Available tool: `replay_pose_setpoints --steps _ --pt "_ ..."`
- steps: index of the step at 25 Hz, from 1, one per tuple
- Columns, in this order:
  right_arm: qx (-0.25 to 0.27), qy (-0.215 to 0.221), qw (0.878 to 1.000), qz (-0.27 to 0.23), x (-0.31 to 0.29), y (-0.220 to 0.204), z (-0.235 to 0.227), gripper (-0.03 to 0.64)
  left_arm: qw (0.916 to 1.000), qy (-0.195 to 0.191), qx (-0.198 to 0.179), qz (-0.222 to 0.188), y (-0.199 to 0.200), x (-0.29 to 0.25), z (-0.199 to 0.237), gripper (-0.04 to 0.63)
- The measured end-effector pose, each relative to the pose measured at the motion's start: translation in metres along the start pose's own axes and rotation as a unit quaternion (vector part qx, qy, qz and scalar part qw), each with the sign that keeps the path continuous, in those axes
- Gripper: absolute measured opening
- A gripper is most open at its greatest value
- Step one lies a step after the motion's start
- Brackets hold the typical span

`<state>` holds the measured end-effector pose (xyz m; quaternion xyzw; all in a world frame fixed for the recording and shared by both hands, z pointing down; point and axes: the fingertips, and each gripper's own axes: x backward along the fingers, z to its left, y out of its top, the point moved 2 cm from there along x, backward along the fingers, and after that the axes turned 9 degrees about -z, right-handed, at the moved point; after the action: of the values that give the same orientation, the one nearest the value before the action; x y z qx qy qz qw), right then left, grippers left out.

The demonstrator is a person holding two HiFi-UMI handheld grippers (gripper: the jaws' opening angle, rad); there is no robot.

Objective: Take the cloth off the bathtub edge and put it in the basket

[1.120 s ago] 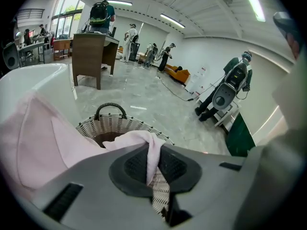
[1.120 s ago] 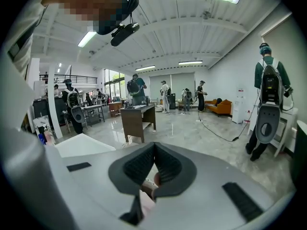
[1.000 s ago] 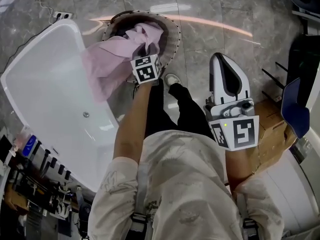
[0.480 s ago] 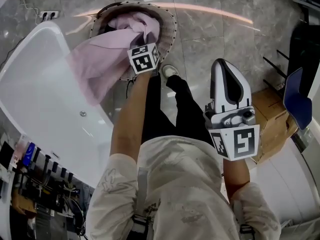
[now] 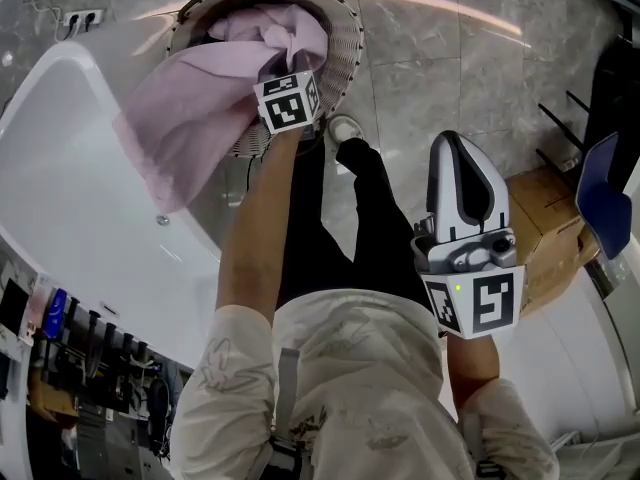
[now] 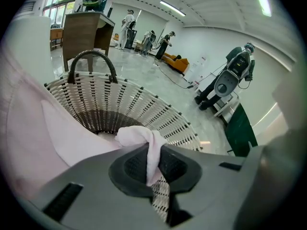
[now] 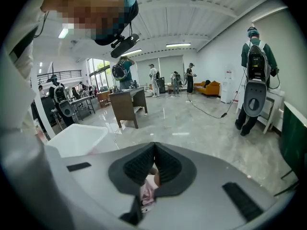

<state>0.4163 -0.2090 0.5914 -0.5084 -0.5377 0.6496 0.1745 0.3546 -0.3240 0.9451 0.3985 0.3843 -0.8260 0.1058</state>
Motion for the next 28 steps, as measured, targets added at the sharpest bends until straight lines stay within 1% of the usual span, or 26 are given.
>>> replay_pose_setpoints --steps 4,10,11,15,21,23,25,28 --pt "-0.007 -0.004 1.0 0.008 -0.001 -0.013 -0.001 -0.011 0.9999 0.002 -0.002 0.017 -0.016 -0.009 0.006 0.031" --pt "-0.01 -0.008 1.0 0.006 0.001 -0.015 0.001 -0.011 0.999 0.008 0.004 0.043 -0.028 -0.007 0.017 0.034" --pt "-0.011 -0.008 1.0 0.005 0.002 -0.015 0.002 -0.011 0.9988 0.011 0.003 0.048 -0.03 -0.005 0.019 0.045" --pt "-0.01 -0.005 1.0 0.001 0.004 -0.013 0.004 -0.011 0.9978 0.012 0.004 0.065 -0.036 0.001 0.02 0.127" --pt "-0.003 0.005 1.0 -0.006 0.008 -0.006 0.007 -0.011 0.995 0.015 -0.004 0.098 -0.044 0.012 0.022 0.21" --pt "-0.002 0.008 1.0 -0.01 0.01 -0.002 0.007 -0.011 0.9941 0.017 -0.001 0.107 -0.047 0.017 0.022 0.235" --pt "-0.001 0.012 1.0 -0.015 0.012 0.004 0.008 -0.011 0.9939 0.02 0.004 0.108 -0.046 0.024 0.022 0.247" --pt "0.002 0.025 0.999 -0.026 0.016 0.013 0.011 -0.011 0.9941 0.027 0.003 0.105 -0.041 0.04 0.021 0.247"
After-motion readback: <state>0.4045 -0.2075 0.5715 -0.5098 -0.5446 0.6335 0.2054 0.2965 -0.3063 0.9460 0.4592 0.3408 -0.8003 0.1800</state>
